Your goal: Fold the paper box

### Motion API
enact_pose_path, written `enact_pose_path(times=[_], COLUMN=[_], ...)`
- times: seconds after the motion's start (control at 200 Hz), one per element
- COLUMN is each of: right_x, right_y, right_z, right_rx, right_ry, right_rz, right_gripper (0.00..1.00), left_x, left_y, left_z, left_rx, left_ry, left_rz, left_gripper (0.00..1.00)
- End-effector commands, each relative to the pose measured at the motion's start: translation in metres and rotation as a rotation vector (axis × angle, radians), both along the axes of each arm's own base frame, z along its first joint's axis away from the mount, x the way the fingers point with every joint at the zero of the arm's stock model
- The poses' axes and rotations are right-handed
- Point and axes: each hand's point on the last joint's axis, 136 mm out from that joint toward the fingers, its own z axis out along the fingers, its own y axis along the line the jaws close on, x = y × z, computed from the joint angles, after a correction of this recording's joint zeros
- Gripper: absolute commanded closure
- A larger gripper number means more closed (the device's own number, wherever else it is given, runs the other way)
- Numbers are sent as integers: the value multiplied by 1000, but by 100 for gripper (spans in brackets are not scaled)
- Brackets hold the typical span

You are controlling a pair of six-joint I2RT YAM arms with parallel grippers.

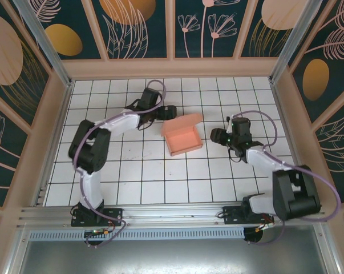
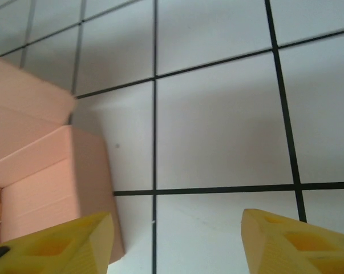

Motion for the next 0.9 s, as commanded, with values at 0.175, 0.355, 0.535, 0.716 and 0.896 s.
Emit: enact_pose_path(times=[0.175, 0.355, 0.535, 0.716, 0.896], right_x=[19, 5, -6, -3, 3], right_y=[33, 61, 93, 68, 51], right_z=[-23, -39, -32, -15, 25], right_rx=[39, 42, 60, 2, -37], right_ry=[101, 149, 135, 64, -88], right_rz=[90, 176, 267, 201, 241], right_gripper=[60, 62, 62, 58, 51], left_x=[-23, -54, -64, -74, -97], left_y=[105, 134, 144, 126, 91], left_z=[91, 90, 94, 119, 132], left_rx=[31, 33, 9, 69, 148], left_ry=[-317, -300, -287, -377, -433], left_rz=[409, 439, 355, 142, -221], left_gripper=[1, 1, 7, 3, 5])
